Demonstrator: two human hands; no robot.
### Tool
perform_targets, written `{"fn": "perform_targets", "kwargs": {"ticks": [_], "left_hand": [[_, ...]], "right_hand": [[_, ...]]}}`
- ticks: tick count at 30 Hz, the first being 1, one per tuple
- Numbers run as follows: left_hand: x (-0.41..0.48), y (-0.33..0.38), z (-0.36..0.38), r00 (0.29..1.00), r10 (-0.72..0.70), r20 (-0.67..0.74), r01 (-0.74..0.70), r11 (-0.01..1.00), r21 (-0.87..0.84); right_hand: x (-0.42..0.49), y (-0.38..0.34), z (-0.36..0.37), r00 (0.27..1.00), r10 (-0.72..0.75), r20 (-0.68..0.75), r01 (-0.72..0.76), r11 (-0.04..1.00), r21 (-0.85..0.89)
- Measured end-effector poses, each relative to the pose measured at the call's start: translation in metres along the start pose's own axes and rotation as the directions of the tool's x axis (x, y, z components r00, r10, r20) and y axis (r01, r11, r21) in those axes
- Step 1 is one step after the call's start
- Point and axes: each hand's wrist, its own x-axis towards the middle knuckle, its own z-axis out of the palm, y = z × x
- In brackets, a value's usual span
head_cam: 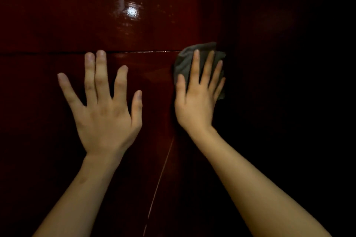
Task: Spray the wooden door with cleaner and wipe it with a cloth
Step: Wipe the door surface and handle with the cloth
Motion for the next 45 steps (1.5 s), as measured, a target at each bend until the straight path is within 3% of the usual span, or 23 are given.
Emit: {"fn": "perform_targets", "kwargs": {"ticks": [2,5,8,13,17,23,26,29,35,38,41,45], "left_hand": [[-0.001,-0.001,0.001,0.999,-0.007,-0.034,0.005,0.998,-0.058],[-0.002,-0.003,0.001,0.998,0.002,-0.069,-0.012,0.99,-0.139],[-0.001,-0.004,0.0,0.998,0.003,-0.065,-0.012,0.991,-0.134],[-0.003,-0.005,-0.002,0.999,0.007,-0.035,-0.01,0.996,-0.091],[-0.002,-0.004,-0.007,1.0,0.001,0.027,0.0,0.998,-0.064],[-0.012,-0.022,-0.018,0.996,0.074,0.059,-0.058,0.971,-0.233],[-0.021,-0.047,-0.026,0.995,0.092,0.046,-0.079,0.968,-0.237],[-0.032,-0.077,-0.037,0.995,0.087,0.046,-0.077,0.978,-0.195],[-0.038,-0.137,-0.062,0.999,0.032,-0.003,-0.032,0.987,-0.156],[-0.038,-0.14,-0.062,0.999,0.024,-0.034,-0.029,0.987,-0.161],[-0.042,-0.143,-0.056,0.999,0.03,-0.045,-0.036,0.99,-0.137],[-0.044,-0.151,-0.052,0.994,-0.014,-0.112,0.004,0.996,-0.091]], "right_hand": [[0.001,-0.027,0.003,0.999,-0.021,-0.043,0.019,0.999,-0.027],[-0.016,-0.042,0.001,0.925,-0.372,0.082,0.377,0.924,-0.066],[-0.009,-0.022,-0.008,0.847,-0.522,0.101,0.53,0.845,-0.073],[0.003,0.058,-0.011,0.964,-0.253,0.081,0.259,0.963,-0.07],[-0.023,0.081,-0.008,0.971,-0.192,0.141,0.196,0.98,-0.019],[-0.103,0.054,0.016,0.969,-0.148,0.199,0.155,0.988,-0.022],[-0.139,0.007,0.029,0.946,-0.241,0.217,0.254,0.967,-0.03],[-0.177,-0.058,0.044,0.856,-0.443,0.267,0.461,0.887,-0.006],[-0.218,-0.172,0.057,0.705,-0.609,0.364,0.645,0.764,0.03],[-0.211,-0.15,0.057,0.758,-0.605,0.246,0.604,0.792,0.087],[-0.195,-0.076,0.053,0.855,-0.477,0.203,0.481,0.876,0.033],[-0.182,0.038,0.036,0.925,-0.272,0.266,0.309,0.945,-0.108]]}}
